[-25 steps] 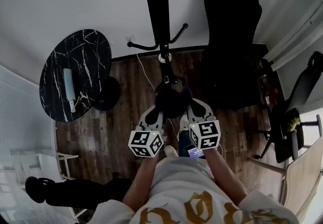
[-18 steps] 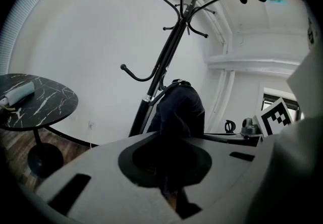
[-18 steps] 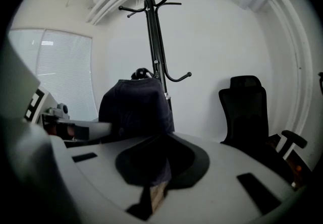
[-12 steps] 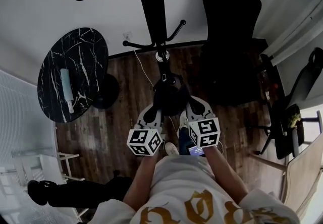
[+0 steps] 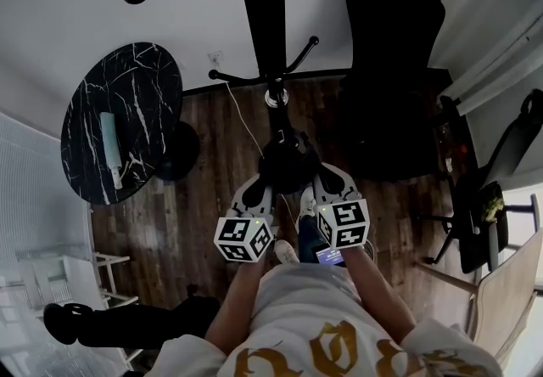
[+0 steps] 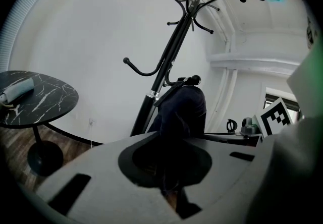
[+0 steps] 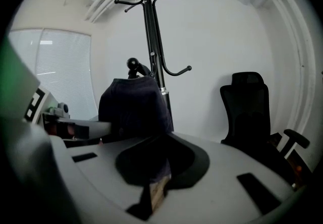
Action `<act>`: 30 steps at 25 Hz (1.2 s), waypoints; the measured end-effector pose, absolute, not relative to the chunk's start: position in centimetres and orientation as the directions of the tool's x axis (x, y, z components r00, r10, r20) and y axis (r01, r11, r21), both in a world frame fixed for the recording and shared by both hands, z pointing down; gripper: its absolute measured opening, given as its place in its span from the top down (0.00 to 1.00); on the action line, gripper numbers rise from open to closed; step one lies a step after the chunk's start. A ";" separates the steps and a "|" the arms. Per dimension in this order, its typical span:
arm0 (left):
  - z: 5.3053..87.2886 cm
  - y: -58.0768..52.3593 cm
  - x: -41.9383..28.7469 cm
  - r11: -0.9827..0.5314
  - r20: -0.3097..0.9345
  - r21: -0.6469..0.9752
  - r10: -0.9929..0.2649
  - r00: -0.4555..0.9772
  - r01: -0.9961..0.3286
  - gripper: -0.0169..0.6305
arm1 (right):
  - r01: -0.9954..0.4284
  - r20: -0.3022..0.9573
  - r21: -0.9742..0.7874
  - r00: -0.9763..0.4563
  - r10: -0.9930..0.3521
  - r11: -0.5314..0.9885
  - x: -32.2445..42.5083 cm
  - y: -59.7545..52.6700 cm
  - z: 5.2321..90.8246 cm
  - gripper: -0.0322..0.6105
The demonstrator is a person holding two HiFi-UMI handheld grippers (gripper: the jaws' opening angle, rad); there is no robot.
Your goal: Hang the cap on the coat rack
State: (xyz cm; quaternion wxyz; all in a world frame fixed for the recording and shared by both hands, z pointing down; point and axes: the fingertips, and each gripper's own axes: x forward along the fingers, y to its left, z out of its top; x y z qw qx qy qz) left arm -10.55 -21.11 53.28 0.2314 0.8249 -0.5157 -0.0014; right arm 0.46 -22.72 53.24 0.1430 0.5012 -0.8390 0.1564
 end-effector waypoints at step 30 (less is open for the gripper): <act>54.9 -24.6 -11.6 -0.361 0.252 0.338 -0.855 0.453 -0.869 0.94 | -0.878 0.399 -0.124 -0.471 -0.787 0.462 -0.6 -26.4 54.8 0.92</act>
